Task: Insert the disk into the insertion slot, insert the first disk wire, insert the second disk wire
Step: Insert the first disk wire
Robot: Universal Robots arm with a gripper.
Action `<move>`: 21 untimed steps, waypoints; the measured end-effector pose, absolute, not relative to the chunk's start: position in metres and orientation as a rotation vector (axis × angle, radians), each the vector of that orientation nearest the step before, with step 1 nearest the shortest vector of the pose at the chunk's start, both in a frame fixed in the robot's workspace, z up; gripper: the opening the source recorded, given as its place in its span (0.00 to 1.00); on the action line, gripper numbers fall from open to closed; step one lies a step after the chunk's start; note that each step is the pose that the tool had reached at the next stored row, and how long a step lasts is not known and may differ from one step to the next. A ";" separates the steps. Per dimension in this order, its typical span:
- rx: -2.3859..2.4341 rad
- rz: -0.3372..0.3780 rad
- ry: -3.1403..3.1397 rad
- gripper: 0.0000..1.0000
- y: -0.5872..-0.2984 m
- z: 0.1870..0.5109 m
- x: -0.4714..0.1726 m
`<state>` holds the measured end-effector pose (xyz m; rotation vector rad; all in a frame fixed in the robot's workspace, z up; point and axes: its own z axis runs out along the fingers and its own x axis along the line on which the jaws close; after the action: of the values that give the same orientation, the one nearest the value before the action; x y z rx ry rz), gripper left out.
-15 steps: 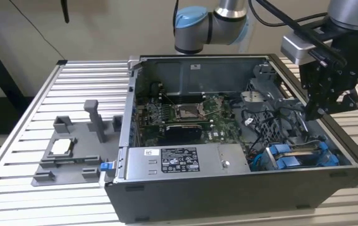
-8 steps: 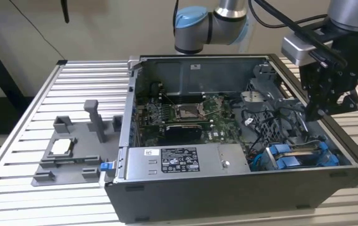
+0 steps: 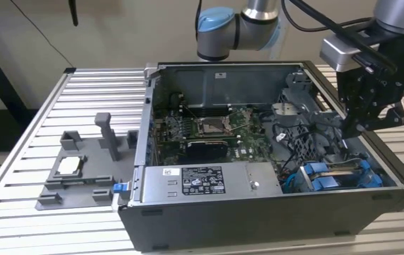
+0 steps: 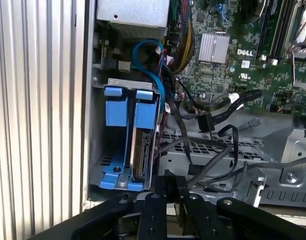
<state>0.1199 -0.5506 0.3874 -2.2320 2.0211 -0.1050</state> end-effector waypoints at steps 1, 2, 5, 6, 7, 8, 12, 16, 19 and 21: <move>-2.240 -0.088 2.029 0.20 -0.551 0.387 0.121; -2.247 -0.072 2.036 0.20 -0.551 0.387 0.123; -2.267 -0.024 2.057 0.20 -0.551 0.387 0.130; -2.274 -0.008 2.064 0.20 -0.551 0.387 0.132; -2.281 0.007 2.070 0.20 -0.551 0.386 0.135; -2.288 0.024 2.077 0.20 -0.551 0.386 0.138; -2.311 0.084 2.101 0.20 -0.551 0.386 0.150; -2.323 0.114 2.113 0.20 -0.552 0.383 0.162; -2.318 0.117 2.121 0.20 -0.552 0.379 0.163; -2.308 0.118 2.131 0.20 -0.552 0.377 0.163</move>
<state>0.1634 -0.5524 0.3766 -2.3084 2.1314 0.1180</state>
